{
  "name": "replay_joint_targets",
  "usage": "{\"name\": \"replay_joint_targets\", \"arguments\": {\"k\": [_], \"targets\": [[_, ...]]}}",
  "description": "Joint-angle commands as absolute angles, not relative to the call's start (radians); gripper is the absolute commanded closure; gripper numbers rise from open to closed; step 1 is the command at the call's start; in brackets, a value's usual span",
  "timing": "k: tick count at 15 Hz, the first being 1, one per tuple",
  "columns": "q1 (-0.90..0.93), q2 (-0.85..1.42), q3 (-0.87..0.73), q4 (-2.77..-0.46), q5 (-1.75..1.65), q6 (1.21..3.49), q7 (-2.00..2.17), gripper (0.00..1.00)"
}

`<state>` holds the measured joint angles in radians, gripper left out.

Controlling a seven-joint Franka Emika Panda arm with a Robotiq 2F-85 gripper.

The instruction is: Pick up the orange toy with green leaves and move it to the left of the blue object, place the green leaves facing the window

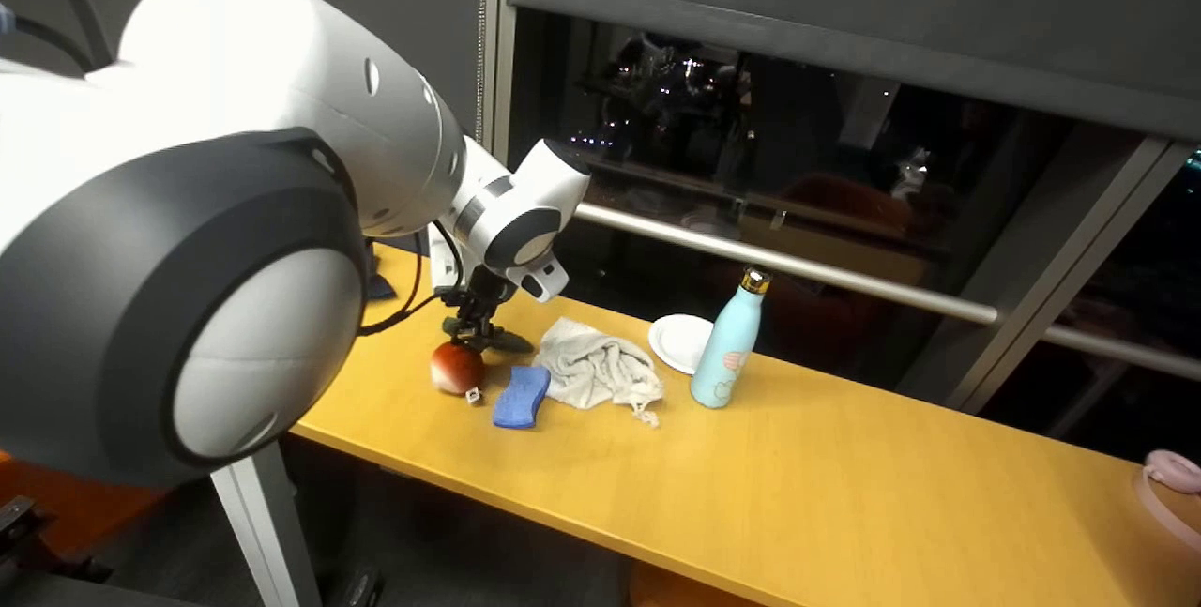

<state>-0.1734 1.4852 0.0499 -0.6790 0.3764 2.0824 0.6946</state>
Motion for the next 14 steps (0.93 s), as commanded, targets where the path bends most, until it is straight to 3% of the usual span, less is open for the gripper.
{"name": "replay_joint_targets", "arguments": {"k": [1,9,14], "targets": [[-0.149,1.485,0.033,-0.681,0.345,2.109,0.716,0.6],[-0.175,1.426,0.032,-0.776,0.373,2.077,0.694,0.01],[-0.176,1.382,0.028,-0.831,0.366,2.075,0.693,0.0]]}}
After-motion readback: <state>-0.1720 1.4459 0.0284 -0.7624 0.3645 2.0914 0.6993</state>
